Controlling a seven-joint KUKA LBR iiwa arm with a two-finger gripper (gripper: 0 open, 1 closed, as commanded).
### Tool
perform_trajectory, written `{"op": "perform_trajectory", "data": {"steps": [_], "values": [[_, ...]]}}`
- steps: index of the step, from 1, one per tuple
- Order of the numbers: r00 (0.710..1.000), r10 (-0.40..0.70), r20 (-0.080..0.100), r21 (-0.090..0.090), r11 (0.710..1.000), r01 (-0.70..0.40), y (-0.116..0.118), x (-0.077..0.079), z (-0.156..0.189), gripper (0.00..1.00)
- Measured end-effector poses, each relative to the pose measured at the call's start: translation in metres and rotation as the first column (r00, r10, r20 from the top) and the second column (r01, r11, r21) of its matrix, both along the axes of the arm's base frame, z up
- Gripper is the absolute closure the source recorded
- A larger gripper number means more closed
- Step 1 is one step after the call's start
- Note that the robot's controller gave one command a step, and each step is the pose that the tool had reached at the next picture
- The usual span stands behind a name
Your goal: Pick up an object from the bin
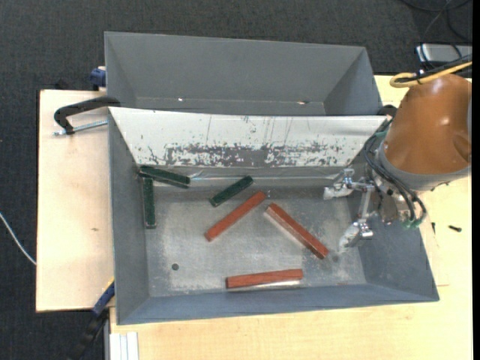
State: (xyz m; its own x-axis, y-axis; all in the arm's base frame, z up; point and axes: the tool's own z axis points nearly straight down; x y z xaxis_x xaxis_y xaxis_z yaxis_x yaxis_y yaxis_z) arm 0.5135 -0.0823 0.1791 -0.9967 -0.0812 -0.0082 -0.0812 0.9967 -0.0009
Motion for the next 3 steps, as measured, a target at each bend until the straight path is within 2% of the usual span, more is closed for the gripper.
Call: {"op": "perform_trajectory", "data": {"steps": [1, 2, 3], "values": [[0.983, -0.182, -0.007, 0.002, 0.983, 0.182, -0.003, 0.017, -0.047, 0.0], [0.968, -0.251, -0.011, 0.002, 0.968, 0.251, 0.017, 0.005, -0.104, 1.0], [0.968, -0.251, -0.011, 0.002, 0.968, 0.251, 0.017, 0.005, -0.104, 1.0]]}}
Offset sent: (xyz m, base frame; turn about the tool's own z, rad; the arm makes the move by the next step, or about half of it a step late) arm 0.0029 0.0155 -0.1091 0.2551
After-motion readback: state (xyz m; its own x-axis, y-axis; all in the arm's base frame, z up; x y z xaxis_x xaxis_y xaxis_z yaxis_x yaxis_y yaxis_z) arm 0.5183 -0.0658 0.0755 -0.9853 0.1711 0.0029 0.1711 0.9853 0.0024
